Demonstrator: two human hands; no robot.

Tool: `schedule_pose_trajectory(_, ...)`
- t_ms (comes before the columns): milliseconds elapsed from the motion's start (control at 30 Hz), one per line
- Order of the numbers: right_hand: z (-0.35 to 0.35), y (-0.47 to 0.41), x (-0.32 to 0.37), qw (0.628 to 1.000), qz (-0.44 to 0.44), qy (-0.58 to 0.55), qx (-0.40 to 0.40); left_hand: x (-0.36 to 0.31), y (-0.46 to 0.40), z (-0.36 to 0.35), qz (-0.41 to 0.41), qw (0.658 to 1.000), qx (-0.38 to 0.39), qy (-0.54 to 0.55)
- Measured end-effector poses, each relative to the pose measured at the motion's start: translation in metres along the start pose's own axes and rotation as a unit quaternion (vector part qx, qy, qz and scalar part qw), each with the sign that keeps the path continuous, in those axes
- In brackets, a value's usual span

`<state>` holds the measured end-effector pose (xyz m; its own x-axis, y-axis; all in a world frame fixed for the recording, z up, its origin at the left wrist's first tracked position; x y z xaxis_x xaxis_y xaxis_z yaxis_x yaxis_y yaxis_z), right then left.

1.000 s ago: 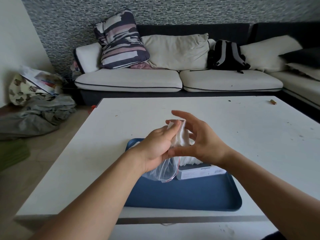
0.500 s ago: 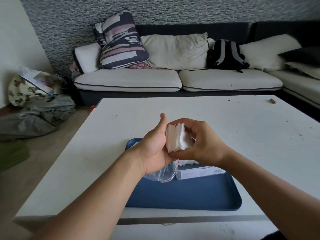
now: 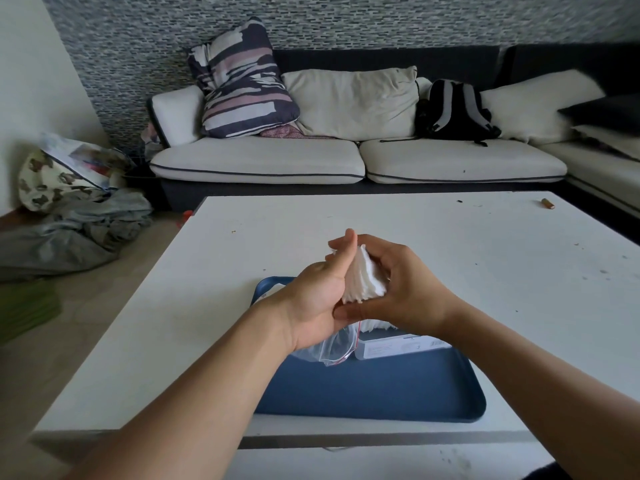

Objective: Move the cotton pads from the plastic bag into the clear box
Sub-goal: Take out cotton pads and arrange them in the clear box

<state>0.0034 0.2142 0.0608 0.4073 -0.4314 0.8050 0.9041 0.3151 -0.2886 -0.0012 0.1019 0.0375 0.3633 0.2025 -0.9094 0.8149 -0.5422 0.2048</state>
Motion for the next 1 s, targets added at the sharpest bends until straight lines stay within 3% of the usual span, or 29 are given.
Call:
schedule_pose_trajectory(167,0.0,0.002,0.006,1.0,0.021,0.011,-0.018,-0.001,0.001,-0.006,0.0,0.999,0.035,-0.025)
schedule_pose_trajectory(400,-0.002,0.002,0.003,0.999,0.018,0.033,0.002,0.0,0.0,-0.016,-0.023,0.998,-0.002,-0.053)
schedule_pose_trajectory(633,0.02,0.008,-0.009,0.981,-0.077,-0.17,0.06,-0.005,-0.005,-0.008,-0.003,0.994,-0.023,-0.11)
schedule_pose_trajectory(800,0.015,0.015,-0.01,0.947,-0.111,-0.248,0.171,-0.003,-0.005,-0.009,0.011,0.993,-0.02,-0.114)
schedule_pose_trajectory(900,0.016,0.012,-0.015,0.94,-0.129,-0.279,0.151,-0.002,-0.008,-0.007,0.022,0.994,-0.02,-0.101)
schedule_pose_trajectory(1000,0.014,0.008,-0.021,0.962,-0.12,-0.223,0.1,-0.001,-0.007,-0.009,0.03,0.994,-0.012,-0.106)
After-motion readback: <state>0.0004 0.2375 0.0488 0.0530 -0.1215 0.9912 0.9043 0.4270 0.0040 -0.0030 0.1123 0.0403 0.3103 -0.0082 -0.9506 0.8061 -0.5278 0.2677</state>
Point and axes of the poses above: each hand's wrist, its own y-axis away from the middle knuckle, its own z-axis out of the back of the hand, x = y × z, the point moved 5 cm from there along -y, towards the middle knuckle, and after that the axes turned 3 degrees about -z, right-handed, at the moved point
